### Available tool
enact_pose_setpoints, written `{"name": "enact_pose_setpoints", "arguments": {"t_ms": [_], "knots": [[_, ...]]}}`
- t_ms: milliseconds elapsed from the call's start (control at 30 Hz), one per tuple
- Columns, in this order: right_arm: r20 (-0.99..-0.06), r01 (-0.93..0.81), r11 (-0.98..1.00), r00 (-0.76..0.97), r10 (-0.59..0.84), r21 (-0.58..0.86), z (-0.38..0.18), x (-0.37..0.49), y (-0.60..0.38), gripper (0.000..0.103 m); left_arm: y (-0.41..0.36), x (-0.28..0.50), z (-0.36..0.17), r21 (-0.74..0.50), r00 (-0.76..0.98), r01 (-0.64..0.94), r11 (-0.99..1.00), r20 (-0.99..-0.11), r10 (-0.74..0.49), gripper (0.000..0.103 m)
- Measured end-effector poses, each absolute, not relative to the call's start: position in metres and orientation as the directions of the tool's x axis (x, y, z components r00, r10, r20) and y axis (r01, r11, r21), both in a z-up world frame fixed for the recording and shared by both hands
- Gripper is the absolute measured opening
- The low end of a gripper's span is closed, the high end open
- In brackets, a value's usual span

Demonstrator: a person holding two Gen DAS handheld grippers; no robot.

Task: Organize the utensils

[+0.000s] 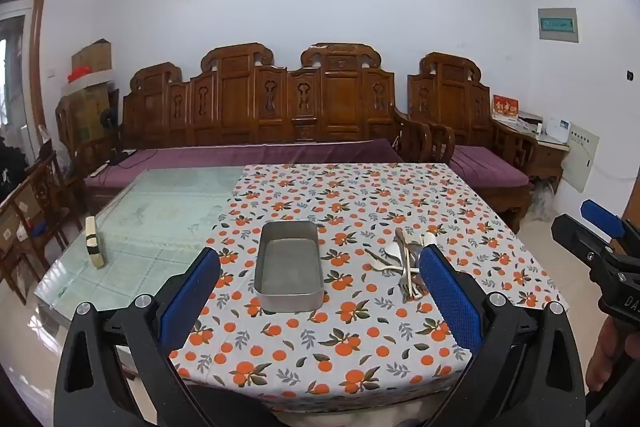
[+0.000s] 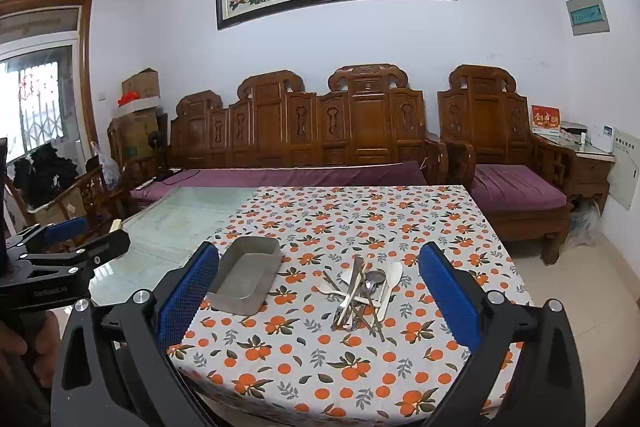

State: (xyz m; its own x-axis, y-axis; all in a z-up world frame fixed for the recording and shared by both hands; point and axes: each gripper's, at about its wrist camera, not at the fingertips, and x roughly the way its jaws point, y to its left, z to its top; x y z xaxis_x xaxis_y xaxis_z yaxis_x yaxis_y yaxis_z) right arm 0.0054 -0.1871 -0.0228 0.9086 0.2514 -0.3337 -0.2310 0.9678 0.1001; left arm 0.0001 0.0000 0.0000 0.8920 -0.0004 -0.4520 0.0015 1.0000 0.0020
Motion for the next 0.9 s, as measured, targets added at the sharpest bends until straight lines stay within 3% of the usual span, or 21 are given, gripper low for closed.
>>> {"name": "enact_pose_setpoints", "arguments": {"t_ms": [900], "knots": [[-0.331,-0.235,0.967,0.909,0.254,0.098,-0.0229,0.0055,-0.1877,0.101,-0.0032,-0.0014,-0.0015,0.007,0.895,0.002,1.000,-0.447,0.002,0.097]]}}
